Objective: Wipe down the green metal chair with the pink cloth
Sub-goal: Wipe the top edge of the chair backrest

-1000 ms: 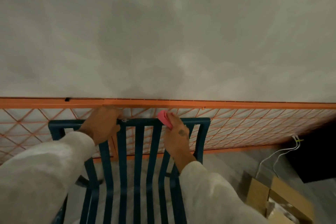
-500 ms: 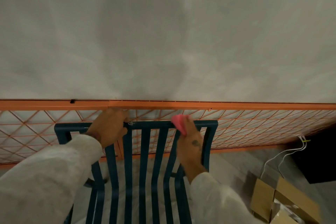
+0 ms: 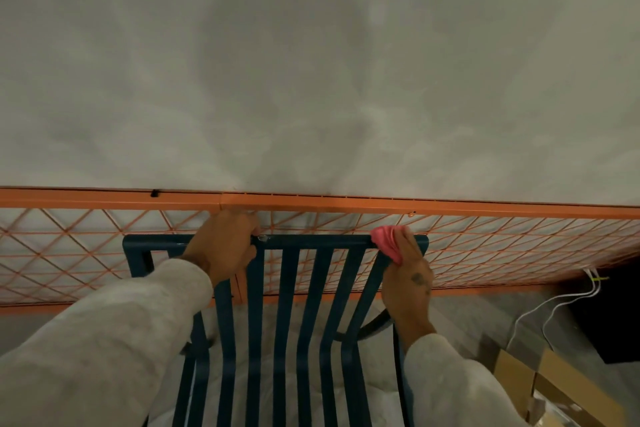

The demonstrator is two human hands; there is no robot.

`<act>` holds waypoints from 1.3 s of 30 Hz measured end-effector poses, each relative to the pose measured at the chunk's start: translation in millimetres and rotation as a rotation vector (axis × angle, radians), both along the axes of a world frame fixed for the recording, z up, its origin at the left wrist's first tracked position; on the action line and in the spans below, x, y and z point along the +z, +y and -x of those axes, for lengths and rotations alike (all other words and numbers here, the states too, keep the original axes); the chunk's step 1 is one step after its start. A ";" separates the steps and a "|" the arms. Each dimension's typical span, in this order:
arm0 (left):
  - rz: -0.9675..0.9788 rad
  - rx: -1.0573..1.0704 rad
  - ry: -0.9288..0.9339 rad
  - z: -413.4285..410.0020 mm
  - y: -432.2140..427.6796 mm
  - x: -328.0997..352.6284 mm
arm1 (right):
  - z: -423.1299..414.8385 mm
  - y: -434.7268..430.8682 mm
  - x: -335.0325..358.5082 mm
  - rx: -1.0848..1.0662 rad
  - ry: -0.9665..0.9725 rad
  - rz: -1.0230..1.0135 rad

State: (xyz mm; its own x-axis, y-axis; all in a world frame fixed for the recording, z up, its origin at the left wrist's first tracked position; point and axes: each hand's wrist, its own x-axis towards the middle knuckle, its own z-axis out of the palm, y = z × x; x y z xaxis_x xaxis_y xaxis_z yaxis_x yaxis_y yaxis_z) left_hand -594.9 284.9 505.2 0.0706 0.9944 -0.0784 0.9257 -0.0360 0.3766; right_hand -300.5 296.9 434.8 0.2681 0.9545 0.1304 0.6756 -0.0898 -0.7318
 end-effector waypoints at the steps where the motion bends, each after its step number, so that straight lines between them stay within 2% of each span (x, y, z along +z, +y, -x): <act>1: 0.006 0.000 0.002 0.6 0.0 0.4 | 16.8 -4.8 1.9 -0.031 -0.012 0.009; 5: 0.006 -0.007 0.006 2.3 0.7 0.5 | 96.0 -33.6 4.8 0.150 0.138 0.056; 7: -0.003 -0.011 0.011 1.8 0.0 0.3 | 118.4 -39.1 2.8 0.347 0.099 0.026; 9: -0.020 -0.007 0.018 1.4 -0.9 -0.4 | 119.2 -33.7 3.7 0.516 -0.043 -0.038; 13: -0.026 -0.002 0.015 0.9 -1.1 1.1 | 70.7 -15.0 20.5 0.731 -0.546 -0.117; 15: -0.034 0.000 0.012 0.8 -2.5 2.7 | 36.6 -7.3 19.2 0.668 -0.621 -0.192; 18: -0.046 0.010 0.023 -0.7 -3.4 2.6 | 7.1 -12.9 10.9 0.555 -0.588 -0.205; 20: -0.041 0.016 0.022 -0.8 -3.5 2.8 | 16.1 -19.2 7.3 0.537 -0.543 -0.202; 25: -0.024 -0.006 0.024 -0.4 -2.0 5.9 | 88.3 -28.1 6.3 0.687 -0.532 -0.178; 28: -0.022 -0.006 0.035 0.2 -1.6 4.7 | 102.2 -24.1 6.3 0.731 -0.555 -0.169; 32: -0.021 0.005 0.023 -1.5 -2.2 4.9 | 62.4 -16.9 7.3 0.746 -0.651 -0.152; 36: -0.032 0.005 0.026 -2.6 -3.3 6.4 | 7.8 -13.6 1.2 0.631 -0.679 -0.185; 39: -0.042 0.010 0.028 -3.5 -4.0 6.5 | 5.3 -17.5 -1.1 0.598 -0.676 -0.205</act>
